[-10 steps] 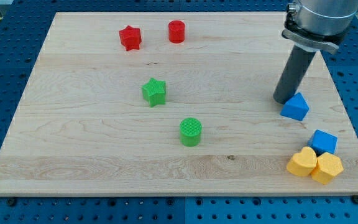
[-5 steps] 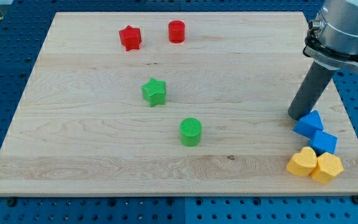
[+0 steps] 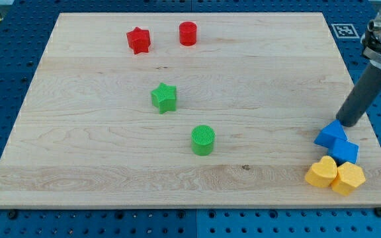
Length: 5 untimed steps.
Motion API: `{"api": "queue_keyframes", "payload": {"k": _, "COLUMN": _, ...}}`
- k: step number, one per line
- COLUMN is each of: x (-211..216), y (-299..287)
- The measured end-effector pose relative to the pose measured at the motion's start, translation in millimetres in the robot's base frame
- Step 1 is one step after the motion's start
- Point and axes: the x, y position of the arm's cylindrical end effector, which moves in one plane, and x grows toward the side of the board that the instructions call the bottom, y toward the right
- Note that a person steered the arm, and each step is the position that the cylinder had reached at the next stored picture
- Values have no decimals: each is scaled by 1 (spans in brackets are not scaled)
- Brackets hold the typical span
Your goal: Push the triangle into the heart
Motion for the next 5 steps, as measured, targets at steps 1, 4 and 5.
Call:
{"api": "queue_keyframes", "payload": {"k": 1, "x": 5, "y": -12}}
{"api": "queue_keyframes", "payload": {"k": 4, "x": 16, "y": -66}}
{"api": "queue_keyframes", "payload": {"k": 5, "x": 24, "y": -64}}
